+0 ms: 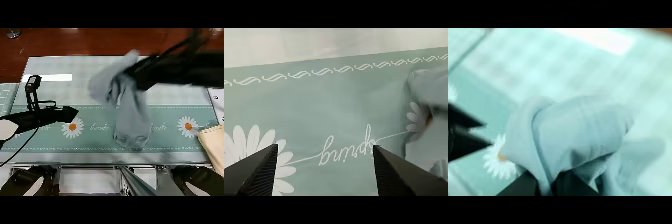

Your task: Fold the shirts.

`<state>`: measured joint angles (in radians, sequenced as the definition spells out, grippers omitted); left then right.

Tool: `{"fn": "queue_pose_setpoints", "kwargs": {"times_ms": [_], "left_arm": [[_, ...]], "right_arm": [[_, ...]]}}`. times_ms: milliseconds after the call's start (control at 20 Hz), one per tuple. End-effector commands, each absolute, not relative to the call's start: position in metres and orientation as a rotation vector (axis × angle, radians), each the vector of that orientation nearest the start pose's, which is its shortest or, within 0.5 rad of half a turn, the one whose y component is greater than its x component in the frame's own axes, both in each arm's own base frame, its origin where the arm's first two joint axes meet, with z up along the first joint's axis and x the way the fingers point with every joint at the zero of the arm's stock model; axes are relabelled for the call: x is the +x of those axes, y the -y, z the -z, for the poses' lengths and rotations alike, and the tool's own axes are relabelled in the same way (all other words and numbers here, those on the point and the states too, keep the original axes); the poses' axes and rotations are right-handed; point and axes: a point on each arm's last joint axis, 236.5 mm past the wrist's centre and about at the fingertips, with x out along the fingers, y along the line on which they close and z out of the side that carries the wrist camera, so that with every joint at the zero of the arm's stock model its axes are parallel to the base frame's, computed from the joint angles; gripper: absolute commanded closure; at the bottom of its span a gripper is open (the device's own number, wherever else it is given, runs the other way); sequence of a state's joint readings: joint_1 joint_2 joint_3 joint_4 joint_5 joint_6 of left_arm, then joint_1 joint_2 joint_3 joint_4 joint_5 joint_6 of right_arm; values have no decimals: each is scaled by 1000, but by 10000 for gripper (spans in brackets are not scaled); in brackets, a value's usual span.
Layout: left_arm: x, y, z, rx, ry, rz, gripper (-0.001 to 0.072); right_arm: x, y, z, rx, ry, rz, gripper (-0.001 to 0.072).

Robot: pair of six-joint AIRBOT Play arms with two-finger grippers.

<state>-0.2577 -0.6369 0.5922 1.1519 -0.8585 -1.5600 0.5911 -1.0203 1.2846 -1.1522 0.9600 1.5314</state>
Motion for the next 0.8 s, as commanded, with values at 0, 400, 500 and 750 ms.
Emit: {"fn": "queue_pose_setpoints", "kwargs": {"times_ms": [0,400,500,750], "left_arm": [[277,146,-56,-278,-887,409,4],[269,146,-50,-274,-932,415,4],[257,132,-36,-364,-1056,316,5],[255,97,12,-545,-1250,170,6]], "right_arm": [[267,-345,-85,179,-1027,-793,683],[296,-305,-21,104,-1203,-644,81],[339,-186,-28,48,-1194,-341,82],[300,-21,-1,279,-1226,48,84]]}}
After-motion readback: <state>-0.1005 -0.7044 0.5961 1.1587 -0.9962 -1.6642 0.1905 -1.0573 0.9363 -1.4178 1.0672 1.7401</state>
